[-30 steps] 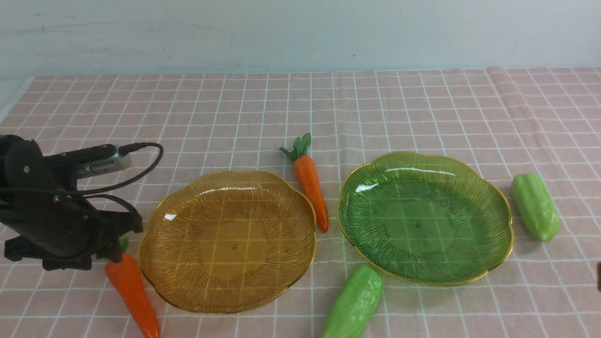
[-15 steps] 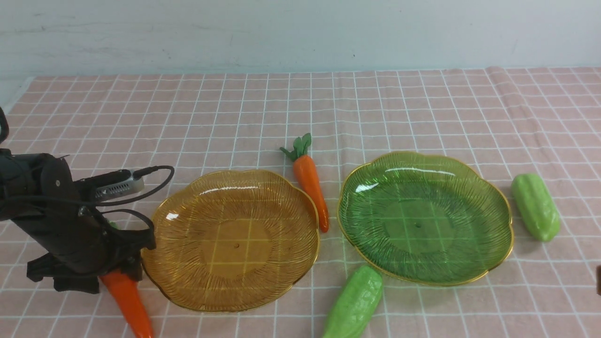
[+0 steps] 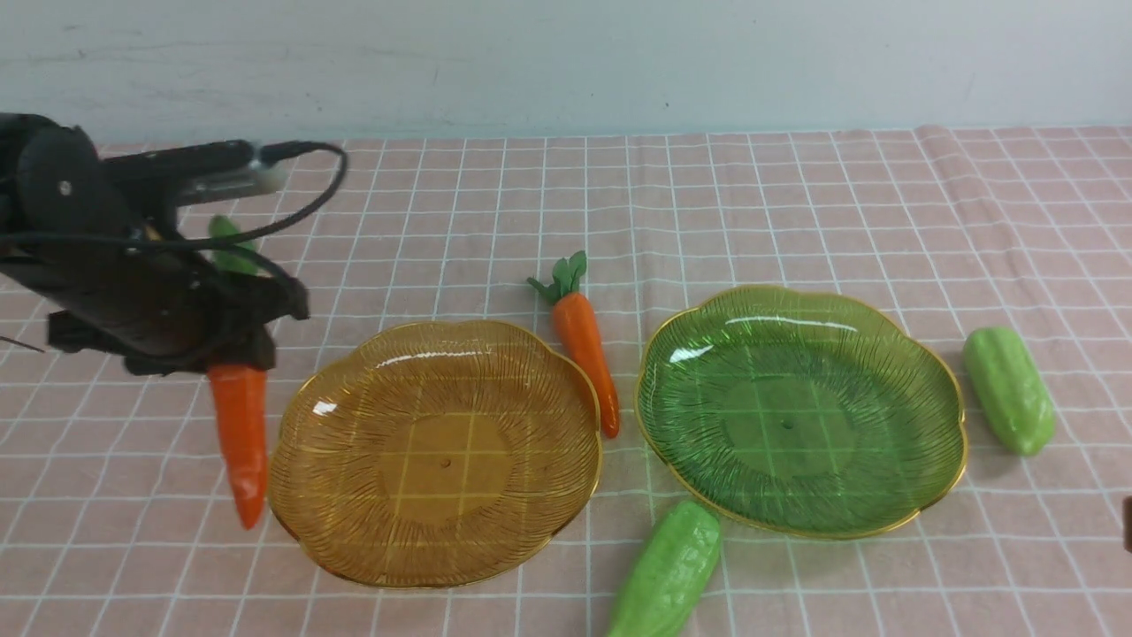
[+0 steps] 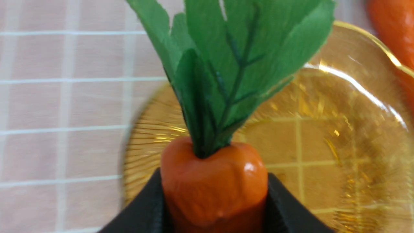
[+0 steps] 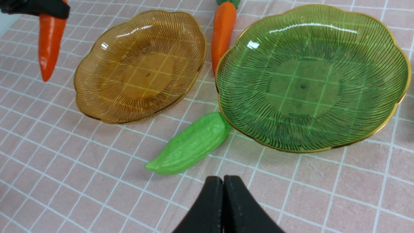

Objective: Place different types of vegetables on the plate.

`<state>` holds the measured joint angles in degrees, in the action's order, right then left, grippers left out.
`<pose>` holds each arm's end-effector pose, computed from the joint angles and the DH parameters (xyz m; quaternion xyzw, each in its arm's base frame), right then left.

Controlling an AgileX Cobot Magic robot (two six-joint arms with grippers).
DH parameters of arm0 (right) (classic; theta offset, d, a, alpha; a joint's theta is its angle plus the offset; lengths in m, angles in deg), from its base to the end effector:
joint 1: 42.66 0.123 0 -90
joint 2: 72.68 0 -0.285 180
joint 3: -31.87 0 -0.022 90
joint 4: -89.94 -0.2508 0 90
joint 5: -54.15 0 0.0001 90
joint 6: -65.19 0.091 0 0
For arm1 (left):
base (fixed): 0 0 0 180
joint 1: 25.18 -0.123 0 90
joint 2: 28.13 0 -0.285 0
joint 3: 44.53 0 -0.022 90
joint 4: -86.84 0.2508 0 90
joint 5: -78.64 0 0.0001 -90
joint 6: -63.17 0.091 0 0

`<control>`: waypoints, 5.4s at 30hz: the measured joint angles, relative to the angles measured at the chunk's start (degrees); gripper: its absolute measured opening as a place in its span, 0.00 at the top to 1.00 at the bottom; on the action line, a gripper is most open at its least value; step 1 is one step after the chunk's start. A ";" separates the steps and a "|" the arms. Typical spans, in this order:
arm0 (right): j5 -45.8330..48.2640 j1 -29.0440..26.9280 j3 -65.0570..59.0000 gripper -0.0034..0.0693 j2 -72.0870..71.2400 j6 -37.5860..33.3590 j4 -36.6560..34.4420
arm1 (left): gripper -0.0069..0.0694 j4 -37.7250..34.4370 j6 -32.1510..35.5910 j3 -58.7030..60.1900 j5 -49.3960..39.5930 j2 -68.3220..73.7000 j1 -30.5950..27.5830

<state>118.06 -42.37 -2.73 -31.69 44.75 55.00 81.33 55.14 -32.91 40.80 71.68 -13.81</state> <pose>0.0774 0.0472 0.3387 -0.1310 0.8858 0.2363 0.3773 0.3289 -0.0716 0.2546 -0.0007 0.9636 -0.0825 0.2544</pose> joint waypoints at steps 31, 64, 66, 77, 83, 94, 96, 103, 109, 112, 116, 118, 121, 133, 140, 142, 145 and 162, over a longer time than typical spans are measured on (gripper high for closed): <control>0.50 0.00 0.00 0.97 0.05 0.18 3.05 | 0.14 -10.10 4.28 -42.60 0.93 39.32 10.68; 0.49 -1.48 16.77 0.97 30.52 25.14 37.33 | 0.60 -6.22 6.67 -65.13 -33.04 29.25 6.30; -0.16 -2.46 18.15 0.97 34.55 25.57 37.08 | 0.60 -4.45 6.67 -64.03 -33.21 29.16 6.04; -6.19 -3.60 26.54 0.87 52.69 25.50 32.86 | 0.61 -3.76 5.66 -41.35 -33.56 19.48 6.22; -11.19 -3.60 27.49 0.66 60.79 25.50 30.81 | 0.61 -4.81 4.93 -36.39 -33.55 19.96 6.29; -13.26 -3.60 35.84 0.17 75.40 25.55 30.74 | 0.51 -5.00 4.98 -35.47 -33.05 24.44 7.46; -13.26 -3.60 36.61 0.14 77.58 25.55 30.74 | 0.46 -4.95 4.98 -35.47 -32.99 25.11 7.61; -13.26 -3.60 37.60 0.20 83.01 24.87 30.63 | 0.22 -2.71 4.15 -35.47 -32.55 26.33 8.00; -10.09 -3.83 39.40 0.41 82.84 24.49 31.98 | 0.30 -0.98 3.11 -35.47 -32.55 25.27 8.00; -6.64 -4.51 42.04 0.40 81.38 24.72 32.10 | 0.51 -0.81 3.01 -35.16 -32.53 23.07 8.00; -2.86 -4.81 45.13 0.40 78.20 24.77 30.44 | 0.80 -0.67 3.78 -35.11 -32.53 18.16 8.00; -1.12 -4.52 46.62 0.40 75.48 24.01 27.64 | 0.87 -0.67 4.11 -34.96 -32.53 14.92 8.00; 0.75 -2.10 48.02 0.40 71.07 21.11 20.16 | 0.91 -0.61 4.21 -32.68 -32.53 8.93 8.00; 0.23 15.63 48.19 0.35 80.71 24.83 16.41 | 0.91 1.71 3.49 -2.83 -33.26 -21.39 8.00; 5.30 16.73 50.27 0.15 81.35 27.47 18.59 | 0.91 1.95 3.06 5.59 -33.70 -36.89 8.00; 5.63 17.78 50.74 0.14 80.65 28.00 18.59 | 0.91 2.27 3.01 6.60 -33.73 -39.79 8.00; 5.76 20.25 50.16 0.14 78.77 28.84 18.70 | 0.91 2.60 3.01 7.56 -33.78 -42.85 8.00; 6.32 42.55 41.51 0.14 75.84 54.37 31.86 | 0.91 4.71 3.01 13.68 -34.16 -53.04 8.00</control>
<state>124.37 0.18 38.78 44.16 99.12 86.86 86.04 58.15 -19.23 6.64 18.64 -5.81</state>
